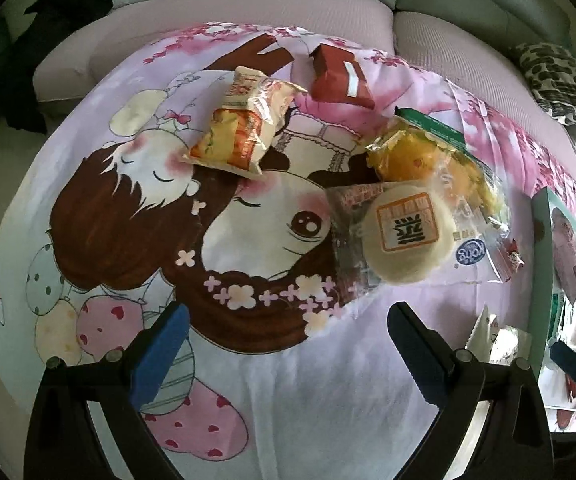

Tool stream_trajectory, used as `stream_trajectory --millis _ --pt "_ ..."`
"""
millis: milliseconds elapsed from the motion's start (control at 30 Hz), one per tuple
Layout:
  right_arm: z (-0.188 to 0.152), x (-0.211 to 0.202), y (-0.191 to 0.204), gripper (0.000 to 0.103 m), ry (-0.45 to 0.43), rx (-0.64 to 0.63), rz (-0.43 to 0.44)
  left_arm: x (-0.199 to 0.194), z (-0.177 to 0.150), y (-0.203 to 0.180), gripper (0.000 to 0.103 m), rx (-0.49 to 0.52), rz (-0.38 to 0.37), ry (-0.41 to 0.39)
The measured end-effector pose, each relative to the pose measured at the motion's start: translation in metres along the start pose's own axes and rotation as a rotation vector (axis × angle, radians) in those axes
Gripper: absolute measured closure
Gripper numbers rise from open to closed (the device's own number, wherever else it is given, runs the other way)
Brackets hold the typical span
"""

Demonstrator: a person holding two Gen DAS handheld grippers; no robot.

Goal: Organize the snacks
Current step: 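Move both tools back toward the remaining snacks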

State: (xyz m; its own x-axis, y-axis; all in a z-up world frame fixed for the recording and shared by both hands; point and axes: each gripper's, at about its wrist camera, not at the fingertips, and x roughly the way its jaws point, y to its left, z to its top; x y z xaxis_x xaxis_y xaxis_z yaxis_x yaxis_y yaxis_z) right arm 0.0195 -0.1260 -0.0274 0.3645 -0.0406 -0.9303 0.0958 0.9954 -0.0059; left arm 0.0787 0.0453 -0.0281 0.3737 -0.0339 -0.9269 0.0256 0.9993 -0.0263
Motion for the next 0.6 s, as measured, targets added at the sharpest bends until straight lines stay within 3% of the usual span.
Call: stream_trajectory --millis 367,600 --pt "-0.0086 0.0087 0.0030 0.000 0.052 -0.088 -0.058 -0.0027 0.0015 0.0087 0.004 -0.021 -0.008 -0.010" --pt "0.0006 0.0033 0.0013 0.001 -0.009 -0.064 -0.084 -0.0043 0.0021 0.0085 0.004 -0.025 -0.009 -0.015"
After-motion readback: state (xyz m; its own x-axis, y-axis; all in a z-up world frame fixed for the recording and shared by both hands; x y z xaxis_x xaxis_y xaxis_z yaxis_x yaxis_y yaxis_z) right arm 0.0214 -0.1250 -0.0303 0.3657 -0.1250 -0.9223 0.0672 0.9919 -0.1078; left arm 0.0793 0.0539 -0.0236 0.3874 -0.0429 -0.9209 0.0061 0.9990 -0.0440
